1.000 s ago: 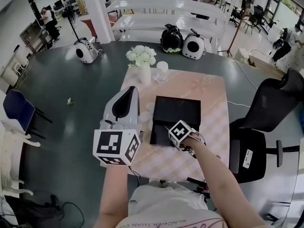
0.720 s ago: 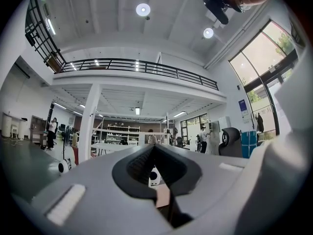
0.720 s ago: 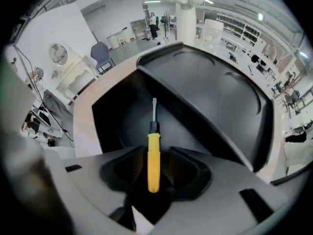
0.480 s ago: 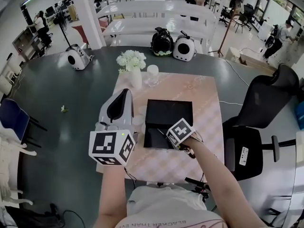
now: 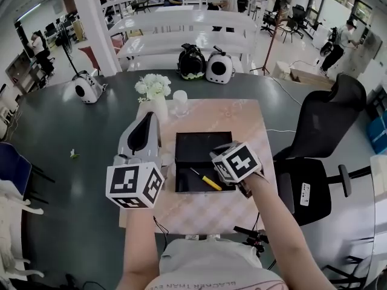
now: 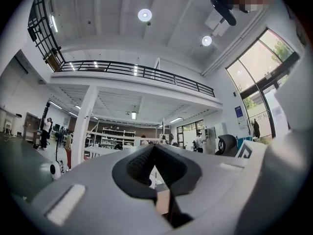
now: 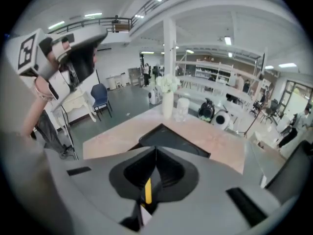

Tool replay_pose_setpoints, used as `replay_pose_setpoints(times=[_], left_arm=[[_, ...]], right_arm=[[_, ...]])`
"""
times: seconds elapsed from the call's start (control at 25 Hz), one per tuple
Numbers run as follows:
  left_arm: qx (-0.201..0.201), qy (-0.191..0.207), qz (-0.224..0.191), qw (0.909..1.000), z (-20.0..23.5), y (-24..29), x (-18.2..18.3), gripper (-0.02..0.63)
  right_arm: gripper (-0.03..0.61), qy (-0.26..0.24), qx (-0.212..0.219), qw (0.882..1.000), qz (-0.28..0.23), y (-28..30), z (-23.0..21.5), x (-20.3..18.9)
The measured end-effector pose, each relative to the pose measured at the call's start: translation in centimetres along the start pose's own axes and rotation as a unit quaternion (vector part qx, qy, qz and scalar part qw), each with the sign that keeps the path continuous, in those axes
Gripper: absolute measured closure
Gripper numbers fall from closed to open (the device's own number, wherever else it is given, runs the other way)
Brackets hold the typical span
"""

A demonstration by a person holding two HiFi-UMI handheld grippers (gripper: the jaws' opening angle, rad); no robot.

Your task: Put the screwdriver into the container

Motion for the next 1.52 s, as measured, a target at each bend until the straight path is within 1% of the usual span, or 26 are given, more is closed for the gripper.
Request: replay_pose_setpoints(times=[0.12,0.16,0.24,0.36,0.52,0.6,0.64,0.72,0.8,0.92,1.08,1.32,1.52], left_arm=[[-0.008,0.006,-0.007,0.9999,-0.4,0.2,0.8,0.606],[-0.011,0.008,-0.01,0.9999,-0.6,0.3,1.0,0.606],[-0.017,0.011,-0.016,0.9997,-0.9,0.3,1.5,0.606],[-0.024,0.02,-0.026,0.9992,-1.4,0.1,2.2,0.606],[-0.026,0.036,-0.041,0.9982,-1.8,-0.4,3.4,0.606],[-0.028,0.043,-0.048,0.9975,-2.0,-0.6,3.9,0.606],[-0.029,0.047,-0.051,0.9971,-2.1,-0.7,4.2,0.606],[-0.03,0.054,-0.06,0.9963,-2.2,-0.8,4.8,0.607],[-0.031,0.057,-0.069,0.9955,-2.4,-1.0,5.3,0.606],[-0.033,0.064,-0.077,0.9944,-2.6,-1.2,6.0,0.607],[-0.033,0.067,-0.079,0.9941,-2.5,-1.3,6.7,0.606],[-0.036,0.071,-0.082,0.9934,-2.2,-1.2,6.6,0.606],[-0.037,0.072,-0.084,0.9931,-2.2,-1.3,6.8,0.606]], right_arm=[[0.572,-0.006,-0.041,0.996,-0.083,-4.0,-0.4,2.5],[0.574,-0.007,-0.056,0.992,-0.116,-5.5,-0.6,3.3],[0.574,-0.01,-0.084,0.979,-0.186,-8.7,-0.8,4.6],[0.574,-0.016,-0.125,0.951,-0.282,-13.6,-0.9,6.1],[0.574,-0.028,-0.187,0.905,-0.382,-19.4,-0.6,7.0],[0.575,-0.039,-0.214,0.882,-0.418,-21.7,-0.2,7.1],[0.574,-0.045,-0.225,0.873,-0.431,-22.7,0.0,7.1],[0.575,-0.055,-0.241,0.859,-0.448,-24.1,0.5,7.0],[0.575,-0.061,-0.249,0.853,-0.455,-24.8,0.8,6.9],[0.575,-0.061,-0.255,0.849,-0.458,-25.4,1.1,6.8],[0.575,-0.056,-0.258,0.849,-0.457,-25.5,1.4,7.0],[0.575,-0.05,-0.263,0.849,-0.455,-24.6,1.2,6.8],[0.575,-0.047,-0.256,0.855,-0.447,-24.2,1.1,6.6]])
Point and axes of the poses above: the fingertips, and each gripper's own axes: y forward along the fingers, z to its left, x out of its top, the point moved 7 cm from there along -y, backward along the fingers, and after that the axes turned 1 degree about -x, right-handed, at the moved point
